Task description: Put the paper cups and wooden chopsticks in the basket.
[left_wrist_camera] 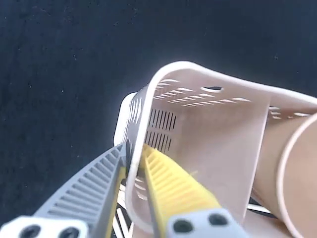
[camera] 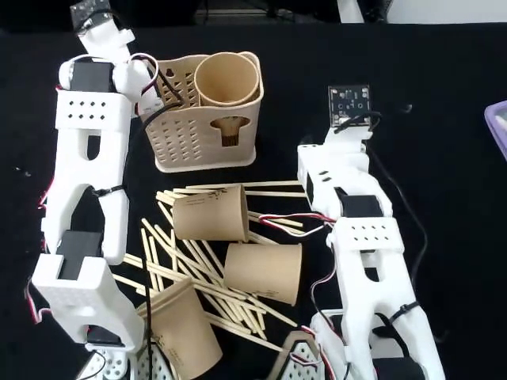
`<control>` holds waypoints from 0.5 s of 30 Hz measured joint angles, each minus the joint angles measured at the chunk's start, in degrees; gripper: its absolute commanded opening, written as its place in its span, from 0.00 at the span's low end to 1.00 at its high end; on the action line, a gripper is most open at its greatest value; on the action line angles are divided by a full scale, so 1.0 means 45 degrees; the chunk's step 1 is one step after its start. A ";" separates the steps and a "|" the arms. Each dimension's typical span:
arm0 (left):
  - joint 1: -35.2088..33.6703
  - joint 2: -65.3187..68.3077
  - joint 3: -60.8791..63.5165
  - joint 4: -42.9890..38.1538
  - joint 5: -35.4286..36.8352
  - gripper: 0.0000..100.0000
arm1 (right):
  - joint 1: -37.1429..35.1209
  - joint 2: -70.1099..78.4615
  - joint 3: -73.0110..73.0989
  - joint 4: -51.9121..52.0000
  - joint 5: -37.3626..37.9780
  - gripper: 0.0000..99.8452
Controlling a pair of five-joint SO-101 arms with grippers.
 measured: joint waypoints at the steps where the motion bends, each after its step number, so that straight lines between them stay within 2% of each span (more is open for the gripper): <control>1: 0.0000 0.0000 0.0000 0.0000 -0.0195 0.12 | 0.0000 0.0000 0.0000 0.0000 0.0000 0.13; 4: 0.0000 0.0039 0.0039 0.0137 -0.1133 0.19 | 0.0000 0.0000 0.0000 0.0000 0.0000 0.13; 9: -0.0195 0.0078 -0.0274 0.0137 -0.2208 0.17 | 0.0000 0.0000 0.0000 0.0000 0.0000 0.14; 12: -0.0781 0.0098 -0.1524 0.0274 -0.2618 0.18 | 0.0000 0.0000 0.0000 0.0000 0.0000 0.14; 15: -0.1524 0.0078 -0.3712 0.1211 -0.3223 0.18 | 0.0000 0.0000 -0.0195 0.0508 0.0000 0.14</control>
